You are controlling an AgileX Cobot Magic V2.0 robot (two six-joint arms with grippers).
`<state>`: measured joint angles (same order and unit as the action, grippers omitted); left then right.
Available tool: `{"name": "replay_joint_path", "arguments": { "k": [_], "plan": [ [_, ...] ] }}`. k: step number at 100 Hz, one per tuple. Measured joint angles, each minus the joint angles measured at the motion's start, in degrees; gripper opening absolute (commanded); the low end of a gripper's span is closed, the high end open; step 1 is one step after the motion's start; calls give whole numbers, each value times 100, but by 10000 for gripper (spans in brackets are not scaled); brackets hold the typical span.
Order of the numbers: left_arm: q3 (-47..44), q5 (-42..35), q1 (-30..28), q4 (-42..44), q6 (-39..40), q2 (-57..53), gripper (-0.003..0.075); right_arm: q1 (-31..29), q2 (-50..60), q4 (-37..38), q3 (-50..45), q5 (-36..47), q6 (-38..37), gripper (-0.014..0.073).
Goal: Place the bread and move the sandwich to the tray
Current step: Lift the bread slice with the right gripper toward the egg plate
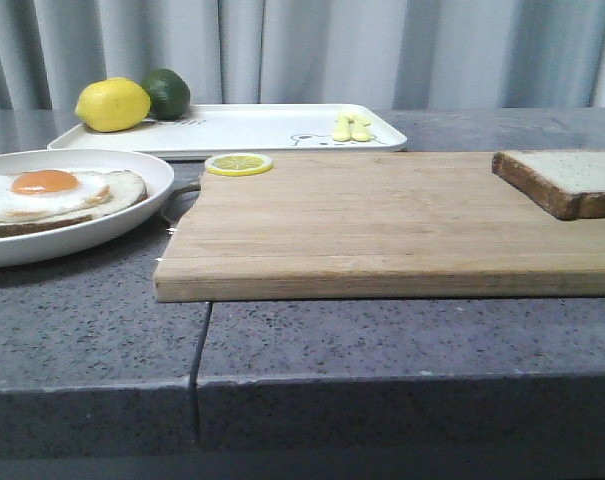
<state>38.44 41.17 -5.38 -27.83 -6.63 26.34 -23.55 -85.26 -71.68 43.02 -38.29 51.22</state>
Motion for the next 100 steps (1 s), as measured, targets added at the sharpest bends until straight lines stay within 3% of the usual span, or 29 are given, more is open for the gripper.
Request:
{"name": "replay_joint_path", "arguments": {
  "k": [19, 27, 58, 78, 100],
  "plan": [
    [0, 9, 0, 0, 0, 0, 587, 140, -184, -219, 55, -98, 143, 487],
    [0, 9, 0, 0, 0, 0, 586, 162, -229, -273, 63, -118, 153, 437],
    [0, 9, 0, 0, 0, 0, 587, 172, -323, -295, 63, 32, 144, -120],
    [0, 9, 0, 0, 0, 0, 587, 183, 8, -219, 205, -69, 144, -108],
    [0, 9, 0, 0, 0, 0, 587, 346, 1205, -365, 684, -410, -130, -108]
  ]
}}
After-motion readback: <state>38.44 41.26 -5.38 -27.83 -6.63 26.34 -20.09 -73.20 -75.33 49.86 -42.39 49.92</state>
